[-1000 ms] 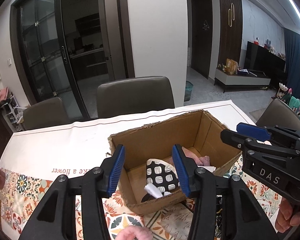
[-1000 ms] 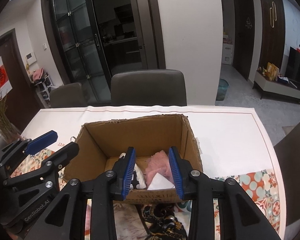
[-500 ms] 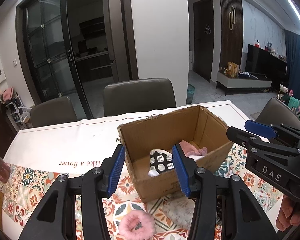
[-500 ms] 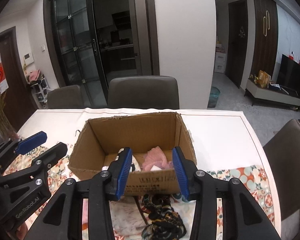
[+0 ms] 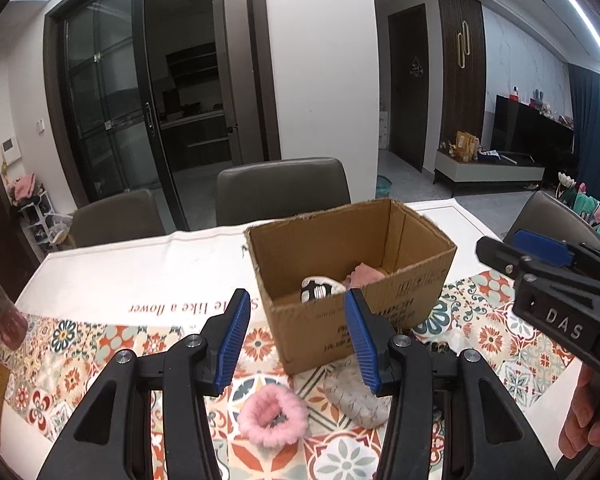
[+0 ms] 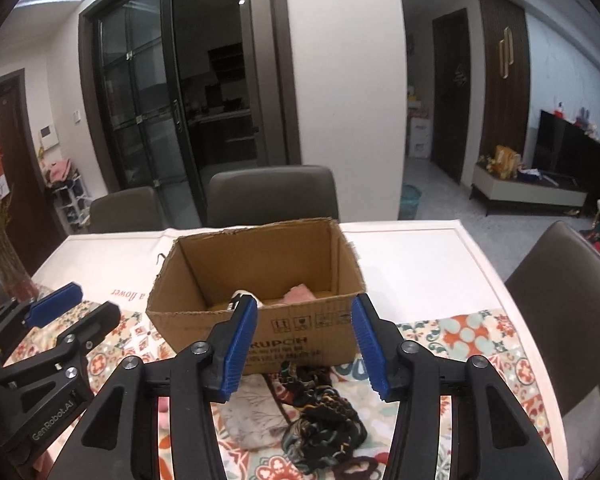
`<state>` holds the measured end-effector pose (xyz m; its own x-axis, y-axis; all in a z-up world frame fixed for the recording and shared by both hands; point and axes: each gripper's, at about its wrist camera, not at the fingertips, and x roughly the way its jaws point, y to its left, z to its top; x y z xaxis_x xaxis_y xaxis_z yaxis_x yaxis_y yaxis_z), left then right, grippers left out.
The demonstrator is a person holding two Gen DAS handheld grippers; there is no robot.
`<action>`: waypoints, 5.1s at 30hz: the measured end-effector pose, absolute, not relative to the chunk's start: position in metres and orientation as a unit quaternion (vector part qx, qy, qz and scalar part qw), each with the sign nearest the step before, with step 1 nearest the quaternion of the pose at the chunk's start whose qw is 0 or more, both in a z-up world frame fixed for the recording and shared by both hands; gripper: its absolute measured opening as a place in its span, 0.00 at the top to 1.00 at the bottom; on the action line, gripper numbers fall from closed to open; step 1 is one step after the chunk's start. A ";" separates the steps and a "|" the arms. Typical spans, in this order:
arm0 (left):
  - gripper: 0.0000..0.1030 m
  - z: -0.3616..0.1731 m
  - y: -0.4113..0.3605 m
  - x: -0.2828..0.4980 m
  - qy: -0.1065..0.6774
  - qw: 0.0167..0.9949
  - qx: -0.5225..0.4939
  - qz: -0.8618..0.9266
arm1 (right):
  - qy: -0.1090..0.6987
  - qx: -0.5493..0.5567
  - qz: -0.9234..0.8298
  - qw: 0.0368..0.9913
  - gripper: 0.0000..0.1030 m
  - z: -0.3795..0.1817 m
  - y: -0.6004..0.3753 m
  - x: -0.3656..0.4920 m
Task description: Organize soft objects
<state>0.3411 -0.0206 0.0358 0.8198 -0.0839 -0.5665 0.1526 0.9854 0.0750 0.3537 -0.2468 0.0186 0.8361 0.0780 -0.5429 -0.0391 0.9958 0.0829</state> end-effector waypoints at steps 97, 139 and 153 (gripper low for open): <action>0.63 -0.144 -0.030 0.355 0.375 0.925 0.057 0.006 | 0.411 0.075 -0.006 0.909 0.33 -0.161 -0.262 0.361; 0.86 -0.054 -0.021 0.306 0.312 0.947 -0.011 -0.070 | 0.291 0.059 0.027 0.954 0.89 -0.052 -0.247 0.306; 0.86 -0.067 -0.036 0.291 0.326 0.942 0.000 -0.086 | 0.318 0.072 0.043 0.944 0.49 -0.070 -0.259 0.296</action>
